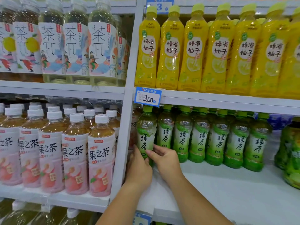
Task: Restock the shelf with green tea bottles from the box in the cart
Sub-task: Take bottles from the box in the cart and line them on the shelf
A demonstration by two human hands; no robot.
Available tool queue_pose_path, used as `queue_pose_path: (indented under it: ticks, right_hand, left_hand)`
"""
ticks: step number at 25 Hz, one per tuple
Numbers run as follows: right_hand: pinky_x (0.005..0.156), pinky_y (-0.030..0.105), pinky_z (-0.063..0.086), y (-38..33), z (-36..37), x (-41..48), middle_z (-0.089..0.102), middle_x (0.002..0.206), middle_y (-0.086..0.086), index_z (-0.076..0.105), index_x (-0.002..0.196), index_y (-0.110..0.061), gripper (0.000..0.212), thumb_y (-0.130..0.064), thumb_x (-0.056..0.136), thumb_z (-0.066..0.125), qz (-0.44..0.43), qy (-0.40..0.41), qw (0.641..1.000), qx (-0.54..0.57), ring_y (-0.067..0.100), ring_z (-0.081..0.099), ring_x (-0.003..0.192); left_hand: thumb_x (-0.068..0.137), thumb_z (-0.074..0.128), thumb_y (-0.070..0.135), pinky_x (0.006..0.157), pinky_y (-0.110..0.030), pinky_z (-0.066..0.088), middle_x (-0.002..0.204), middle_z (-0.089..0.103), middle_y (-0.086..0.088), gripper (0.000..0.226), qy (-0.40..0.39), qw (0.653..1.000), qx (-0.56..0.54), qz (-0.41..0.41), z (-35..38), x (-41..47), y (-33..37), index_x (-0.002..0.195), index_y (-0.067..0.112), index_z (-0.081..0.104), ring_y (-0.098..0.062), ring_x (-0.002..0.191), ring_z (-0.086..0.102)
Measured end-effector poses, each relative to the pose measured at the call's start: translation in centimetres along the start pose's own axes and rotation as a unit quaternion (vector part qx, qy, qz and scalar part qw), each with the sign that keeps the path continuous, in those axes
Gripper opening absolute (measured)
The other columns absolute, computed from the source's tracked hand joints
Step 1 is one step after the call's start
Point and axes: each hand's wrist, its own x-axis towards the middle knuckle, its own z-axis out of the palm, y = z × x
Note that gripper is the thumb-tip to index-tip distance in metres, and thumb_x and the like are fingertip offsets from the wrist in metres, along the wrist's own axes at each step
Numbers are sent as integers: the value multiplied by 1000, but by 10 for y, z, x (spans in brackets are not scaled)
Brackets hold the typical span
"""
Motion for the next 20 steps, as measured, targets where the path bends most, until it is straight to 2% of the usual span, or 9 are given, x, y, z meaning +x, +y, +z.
queue_pose_path:
  ticks: [3,5,8,10,14,16,18,20]
  right_hand:
    - [79,13,53,-6,-3,-7,75,107,2,62,128,3,53,-15,81,81,9,19,1000,-6,6,70,97]
    - [83,16,54,-7,-5,-9,72,117,9,64,127,0,48,-23,86,76,12,28,999,-24,9,69,101]
    - [97,36,54,-9,-8,-13,74,111,7,68,122,-4,37,-27,93,68,35,29,998,-38,16,69,103]
    - [99,42,52,-11,-8,-17,72,114,5,67,124,-7,38,-29,94,66,50,25,997,-51,18,67,106]
    - [103,41,49,-16,-14,-27,66,122,-1,58,135,-12,46,-34,94,64,99,25,993,-59,13,62,112]
    - [104,39,48,-24,-19,-37,65,119,-3,58,134,-13,43,-33,96,62,133,22,989,-57,12,61,110]
    - [102,39,48,-37,-27,-50,66,112,-3,63,125,-15,33,-33,97,59,176,17,981,-75,14,62,106]
    - [100,39,49,-54,-36,-67,65,105,-5,64,112,-21,22,-35,98,57,224,16,970,-94,15,61,100]
  left_hand:
    - [98,55,15,116,-49,34,152,42,-11,66,-5,1000,-21,-5,0,3,0,156,18,24,-29,141,39]
    - [95,59,20,113,-50,37,144,49,-14,62,9,1000,-25,-15,-1,2,3,151,15,33,-32,135,45]
    - [93,61,19,108,-50,43,134,57,-12,51,14,999,-42,-18,-3,-1,6,141,14,45,-31,125,54]
    - [93,59,19,105,-51,45,131,60,-11,45,4,998,-53,-15,-7,-6,9,137,14,48,-31,121,57]
    - [96,57,22,108,-48,43,133,59,-9,40,-15,999,-34,-19,-15,-16,16,134,13,50,-27,125,54]
    - [98,55,27,102,-41,46,126,63,-3,33,-21,999,-20,-45,-18,-25,23,128,16,55,-25,120,57]
    - [100,51,33,89,-31,43,114,64,3,27,-39,996,5,-84,-24,-36,35,121,17,60,-24,115,60]
    - [102,47,37,90,-32,42,121,65,-3,39,-73,989,22,-126,-34,-47,51,128,12,59,-28,119,58]
